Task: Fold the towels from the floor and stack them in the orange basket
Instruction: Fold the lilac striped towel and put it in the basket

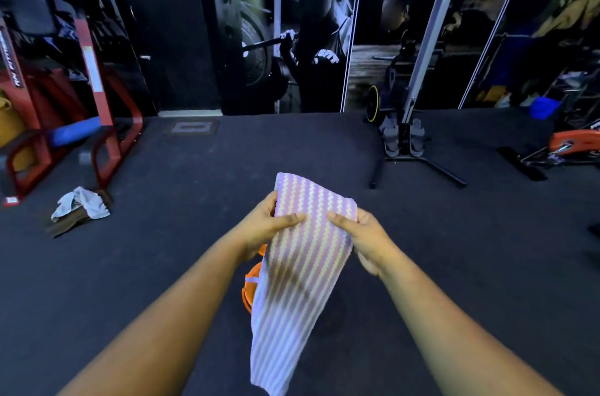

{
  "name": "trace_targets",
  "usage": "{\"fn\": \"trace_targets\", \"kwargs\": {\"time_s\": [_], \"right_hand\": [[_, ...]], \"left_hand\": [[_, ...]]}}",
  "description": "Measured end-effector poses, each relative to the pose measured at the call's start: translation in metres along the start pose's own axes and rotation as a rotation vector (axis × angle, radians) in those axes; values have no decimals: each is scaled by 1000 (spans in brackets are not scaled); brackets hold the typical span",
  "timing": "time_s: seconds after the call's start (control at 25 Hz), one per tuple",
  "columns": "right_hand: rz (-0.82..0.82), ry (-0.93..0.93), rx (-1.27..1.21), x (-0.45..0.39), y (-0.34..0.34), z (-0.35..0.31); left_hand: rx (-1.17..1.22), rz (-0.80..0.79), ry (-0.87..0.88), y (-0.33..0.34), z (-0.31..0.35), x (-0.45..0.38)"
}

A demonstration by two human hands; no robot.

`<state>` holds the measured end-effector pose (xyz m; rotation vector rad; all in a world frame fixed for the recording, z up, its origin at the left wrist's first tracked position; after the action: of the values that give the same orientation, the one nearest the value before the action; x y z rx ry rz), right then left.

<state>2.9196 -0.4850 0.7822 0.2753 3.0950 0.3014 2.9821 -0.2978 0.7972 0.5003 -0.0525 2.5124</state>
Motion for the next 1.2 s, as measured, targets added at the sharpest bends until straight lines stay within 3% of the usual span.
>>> {"fn": "trace_targets", "kwargs": {"time_s": [0.08, 0.16, 0.24, 0.32, 0.36, 0.44, 0.52, 0.6, 0.68, 0.8, 0.88, 1.0, 1.12, 1.2], "right_hand": [[69, -37, 55, -7, -4, -9], [61, 7, 58, -11, -9, -11], [-118, 113, 141, -4, -8, -1], [-259, 158, 234, 7, -2, 11], [-231, 115, 208, 5, -1, 11], [-85, -7, 154, -9, -7, 1], [-15, -116, 258, -24, -11, -11], [2, -213, 375, -32, -10, -20], [96, -301, 468, -39, -12, -27], [85, -211, 315, -37, -2, -30], [-9, -61, 53, -37, 4, -20], [-59, -21, -118, -34, 2, -24], [-38, -31, 67, -39, 1, -24], [7, -93, 219, -41, 6, -26]], "left_hand": [[-101, -97, -120, 13, -25, 9], [-141, -27, -82, 13, -24, 5], [17, 132, 9, 4, -1, -1], [249, 156, 41, -1, 18, -1], [288, 130, 54, 0, 20, 0], [107, 124, -3, -1, 11, 2], [-107, 238, -59, -11, 1, -3], [-121, 410, -36, -27, 8, -9], [-96, 478, -37, -33, 24, -15], [-28, 379, -136, -26, 38, -19], [-85, 253, -100, -22, 47, -18], [-136, 96, -53, -22, 39, -22], [-93, 222, -19, -28, 37, -23], [-11, 317, -89, -28, 25, -24]]}}
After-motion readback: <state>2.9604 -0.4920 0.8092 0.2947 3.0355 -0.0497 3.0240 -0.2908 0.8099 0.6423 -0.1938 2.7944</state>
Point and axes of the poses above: each hand's wrist, its own x-axis away from the middle knuckle, its own y-axis out of the palm, z = x × y, the point moved 6 cm from there along -x, towards the middle knuckle, and after that the axes turned 12 degrees about -y, right-handed, at the moved point
